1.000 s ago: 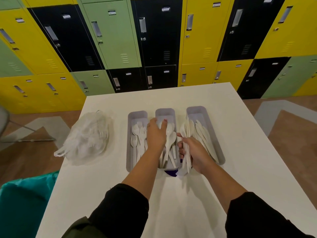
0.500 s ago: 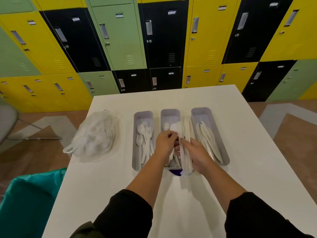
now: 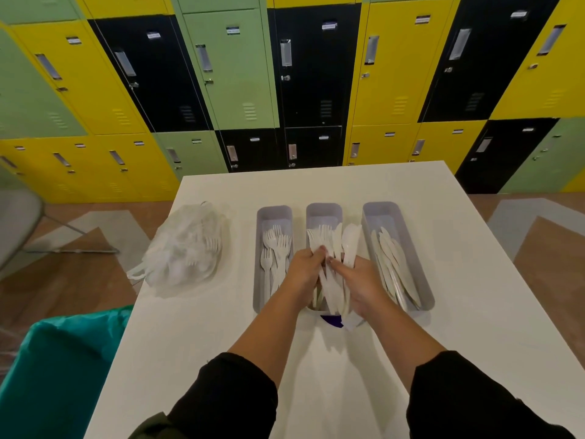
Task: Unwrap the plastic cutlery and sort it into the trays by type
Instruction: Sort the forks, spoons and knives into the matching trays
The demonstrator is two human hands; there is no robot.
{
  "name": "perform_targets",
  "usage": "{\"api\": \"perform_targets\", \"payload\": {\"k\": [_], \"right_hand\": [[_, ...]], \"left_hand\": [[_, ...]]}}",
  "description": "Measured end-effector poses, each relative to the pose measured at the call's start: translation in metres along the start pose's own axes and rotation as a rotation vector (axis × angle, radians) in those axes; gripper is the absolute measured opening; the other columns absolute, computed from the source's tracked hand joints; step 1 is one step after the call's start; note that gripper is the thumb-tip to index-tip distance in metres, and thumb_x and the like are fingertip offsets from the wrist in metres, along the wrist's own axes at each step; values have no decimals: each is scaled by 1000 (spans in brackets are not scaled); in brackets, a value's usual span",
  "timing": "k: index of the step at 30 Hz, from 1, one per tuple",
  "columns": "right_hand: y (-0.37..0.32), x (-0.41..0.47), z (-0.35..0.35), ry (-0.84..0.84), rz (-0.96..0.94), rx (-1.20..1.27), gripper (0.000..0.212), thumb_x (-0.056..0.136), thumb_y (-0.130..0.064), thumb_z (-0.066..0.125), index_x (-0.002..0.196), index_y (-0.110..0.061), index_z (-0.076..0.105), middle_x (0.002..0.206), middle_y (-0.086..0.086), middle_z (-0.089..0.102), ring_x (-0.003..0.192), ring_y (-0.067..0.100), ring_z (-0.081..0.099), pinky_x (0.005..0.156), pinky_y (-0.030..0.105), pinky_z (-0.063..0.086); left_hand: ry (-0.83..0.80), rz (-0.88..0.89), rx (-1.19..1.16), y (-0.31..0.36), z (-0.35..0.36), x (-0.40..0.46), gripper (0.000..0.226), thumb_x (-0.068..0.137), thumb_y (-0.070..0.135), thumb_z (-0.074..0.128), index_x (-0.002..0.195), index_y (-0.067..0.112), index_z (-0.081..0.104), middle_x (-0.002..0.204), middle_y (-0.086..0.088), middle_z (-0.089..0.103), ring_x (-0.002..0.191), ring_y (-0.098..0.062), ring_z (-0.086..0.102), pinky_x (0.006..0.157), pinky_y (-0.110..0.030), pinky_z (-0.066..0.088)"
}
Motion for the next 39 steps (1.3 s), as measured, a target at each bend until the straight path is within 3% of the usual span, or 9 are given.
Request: {"api": "perform_targets", "payload": {"k": [4, 10, 16, 19, 23, 27, 32, 36, 39], "right_hand": [[3, 2, 2, -11, 8, 6, 13, 90, -7, 59, 98, -9, 68, 87, 11, 73, 81, 23, 71, 71, 34, 59], [7, 7, 10, 0, -10, -169, 20, 86, -19, 65, 104, -11, 69, 94, 12, 73, 87, 30, 70, 85, 45, 56], [10, 10, 14, 49, -14, -218, 12, 89, -16, 59, 93, -17, 69, 88, 10, 73, 83, 29, 70, 84, 48, 56], [8, 8, 17, 40, -34, -254, 11, 89, -18, 59, 83, -21, 67, 87, 12, 73, 83, 32, 70, 81, 51, 56], [2, 6, 23, -14, -54, -199, 18, 91, -12, 58, 102, -2, 68, 92, 17, 71, 84, 30, 70, 71, 35, 59], [-1, 4, 26, -41, -46, -181, 16, 92, -13, 57, 103, -6, 67, 91, 14, 72, 83, 24, 71, 72, 32, 59], [5, 0, 22, -46, 27, -94, 17, 95, -8, 51, 92, -1, 66, 81, 12, 67, 70, 20, 65, 57, 23, 56], [3, -1, 17, -78, 73, -8, 19, 96, -11, 49, 99, 1, 63, 75, 10, 64, 64, 18, 61, 53, 22, 51], [-2, -2, 18, -72, 126, 57, 21, 97, -11, 44, 101, 1, 61, 73, 10, 62, 61, 17, 58, 53, 23, 51]], "left_hand": [[79, -39, -58, -4, -8, 3, 31, 100, 16, 41, 77, 9, 60, 68, -6, 61, 59, -16, 58, 51, -23, 52], [46, -54, -56, -3, -14, 6, 22, 95, 14, 51, 77, 11, 63, 74, -8, 65, 69, -22, 62, 72, -31, 53], [167, -78, -133, -6, -26, 12, 24, 97, 12, 45, 80, 7, 59, 56, -1, 66, 43, -11, 62, 45, -22, 53], [203, -61, -52, 2, -37, 15, 22, 97, 13, 43, 82, 8, 59, 65, -5, 65, 47, -13, 63, 51, -24, 55], [77, -81, 63, 8, -34, 14, 22, 94, 15, 53, 79, 3, 61, 72, -13, 63, 57, -24, 61, 63, -36, 56], [157, -51, 39, 9, -40, 14, 18, 94, 16, 52, 85, 2, 59, 82, -15, 66, 69, -29, 64, 76, -46, 56], [332, 115, 68, 25, -67, 17, 22, 98, 8, 40, 89, -1, 58, 70, -10, 66, 50, -11, 65, 57, -25, 56], [371, 74, 433, 28, -81, 27, 23, 93, 21, 53, 96, -1, 54, 92, -15, 60, 83, -28, 64, 64, -29, 48], [410, 212, 590, 35, -69, 20, 40, 92, 26, 57, 123, 2, 49, 119, -19, 55, 115, -31, 53, 87, -29, 40]]}}
Point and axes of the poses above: each hand's wrist, its own x-axis towards the middle knuckle, its own z-axis out of the palm, y = z × x, the point moved 4 cm from there along x, towards the middle knuckle
